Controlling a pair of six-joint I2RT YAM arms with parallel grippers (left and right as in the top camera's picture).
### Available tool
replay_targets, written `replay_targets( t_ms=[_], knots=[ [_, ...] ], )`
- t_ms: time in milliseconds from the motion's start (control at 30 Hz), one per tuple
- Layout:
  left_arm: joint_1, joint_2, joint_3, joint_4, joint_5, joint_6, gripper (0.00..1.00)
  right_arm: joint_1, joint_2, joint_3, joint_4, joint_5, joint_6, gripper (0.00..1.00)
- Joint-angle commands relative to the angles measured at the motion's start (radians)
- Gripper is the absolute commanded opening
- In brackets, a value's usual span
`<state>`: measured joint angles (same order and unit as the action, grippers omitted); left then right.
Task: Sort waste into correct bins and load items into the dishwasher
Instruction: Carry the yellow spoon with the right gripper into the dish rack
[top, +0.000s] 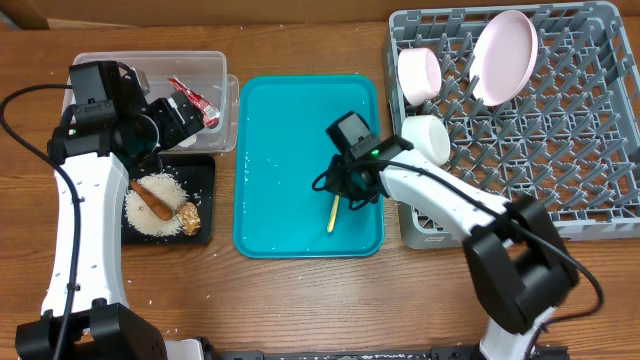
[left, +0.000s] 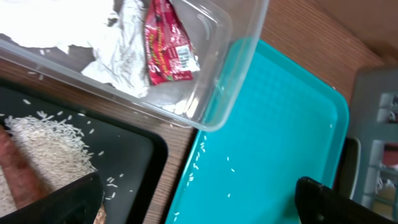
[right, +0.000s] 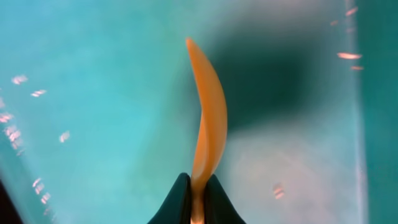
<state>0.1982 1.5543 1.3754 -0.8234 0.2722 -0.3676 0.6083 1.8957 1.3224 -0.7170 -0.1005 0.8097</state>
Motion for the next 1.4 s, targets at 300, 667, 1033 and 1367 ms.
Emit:
replay_targets(
  t_ms=[300,667,1033,1367],
  knots=[
    [0.004,-0.117,0.095,0.011,0.013,-0.086,1.0,-0.452,-0.463,0.145,-0.295,0.127,0.002,0.04],
    [-0.188,-0.182,0.101,0.08,0.263,0.566,1.0,-0.57,-0.289,0.084,-0.327,0.311,0.082,0.04],
    [-0.259,-0.18,0.1,-0.163,0.143,0.873,1.0,-0.651,-0.116,0.084,-0.359,0.289,0.22,0.04],
    [-0.259,-0.18,0.1,-0.16,0.143,0.873,1.0,-0.683,-0.134,0.114,-0.349,0.233,0.165,0.31]
  ],
)
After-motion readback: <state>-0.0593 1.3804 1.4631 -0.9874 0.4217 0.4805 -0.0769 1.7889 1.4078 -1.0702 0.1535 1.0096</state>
